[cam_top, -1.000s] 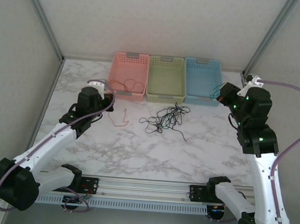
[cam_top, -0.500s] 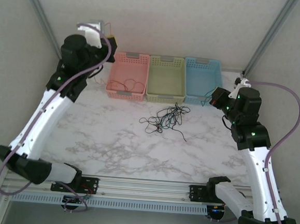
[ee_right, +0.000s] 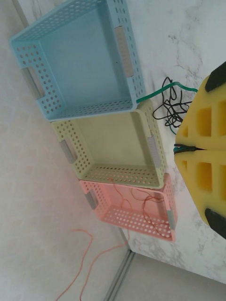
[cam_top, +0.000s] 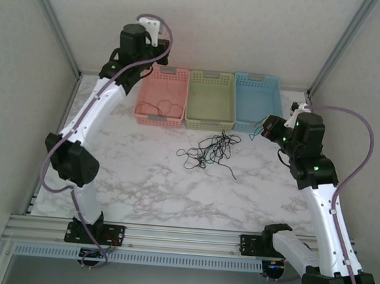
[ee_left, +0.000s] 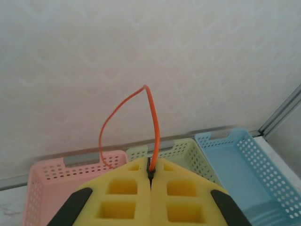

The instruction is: Untangle the cables

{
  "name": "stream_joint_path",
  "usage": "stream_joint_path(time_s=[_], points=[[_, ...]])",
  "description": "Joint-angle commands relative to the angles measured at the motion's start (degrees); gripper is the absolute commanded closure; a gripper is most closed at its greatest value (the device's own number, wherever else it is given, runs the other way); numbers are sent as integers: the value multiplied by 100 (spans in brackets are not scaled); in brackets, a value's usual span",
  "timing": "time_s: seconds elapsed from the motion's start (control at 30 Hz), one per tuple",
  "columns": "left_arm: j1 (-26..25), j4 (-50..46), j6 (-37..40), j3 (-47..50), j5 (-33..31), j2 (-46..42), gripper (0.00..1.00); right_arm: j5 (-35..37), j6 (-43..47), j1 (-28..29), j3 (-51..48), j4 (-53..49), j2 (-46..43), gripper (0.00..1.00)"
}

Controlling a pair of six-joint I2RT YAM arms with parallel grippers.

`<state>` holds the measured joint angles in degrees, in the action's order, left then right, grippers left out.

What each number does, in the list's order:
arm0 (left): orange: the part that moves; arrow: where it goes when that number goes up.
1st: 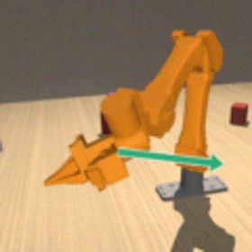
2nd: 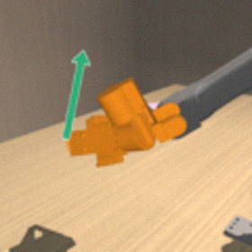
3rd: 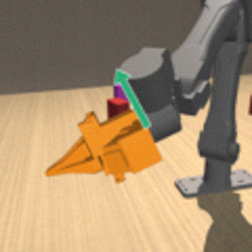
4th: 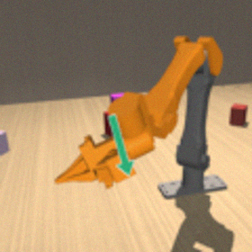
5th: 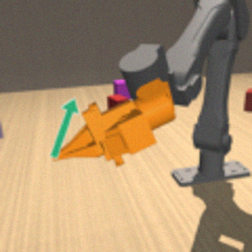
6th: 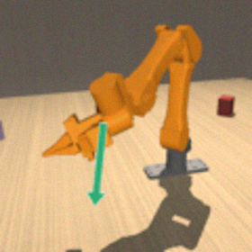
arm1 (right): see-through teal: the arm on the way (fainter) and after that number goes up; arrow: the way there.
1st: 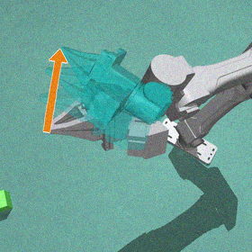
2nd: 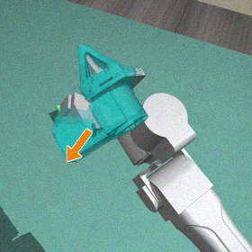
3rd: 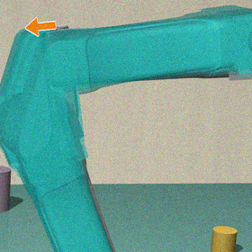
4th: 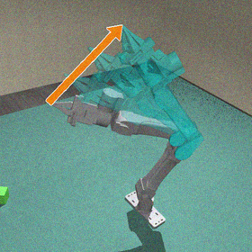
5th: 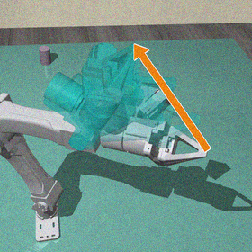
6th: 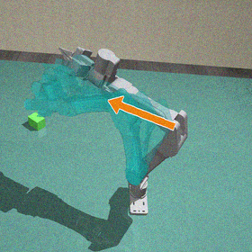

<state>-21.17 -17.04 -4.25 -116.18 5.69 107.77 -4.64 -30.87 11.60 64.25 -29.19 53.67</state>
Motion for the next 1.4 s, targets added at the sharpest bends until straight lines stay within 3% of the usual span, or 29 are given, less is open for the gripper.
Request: stream_joint_path(time_s=[0.0,0.4,0.57,0.83,1.13,1.37], points=[[86,-111,187,-323,21,344,100,-85,9,-24,-62,6,-161,100],[252,-351,126,2,133,1194,100,-115,80,-25,-87,-96,-230,100],[333,-94,-32,994,-583,942,100,-215,37,-26,-92,-87,-216,100],[701,35,-386,2262,-1230,158,100,-248,13,-26,-127,-43,-171,100],[710,-62,-357,1602,361,-417,100,-378,-119,-26,-106,137,18,100],[695,-314,-359,551,736,-569,100,-387,-66,-23,-44,72,58,100]])
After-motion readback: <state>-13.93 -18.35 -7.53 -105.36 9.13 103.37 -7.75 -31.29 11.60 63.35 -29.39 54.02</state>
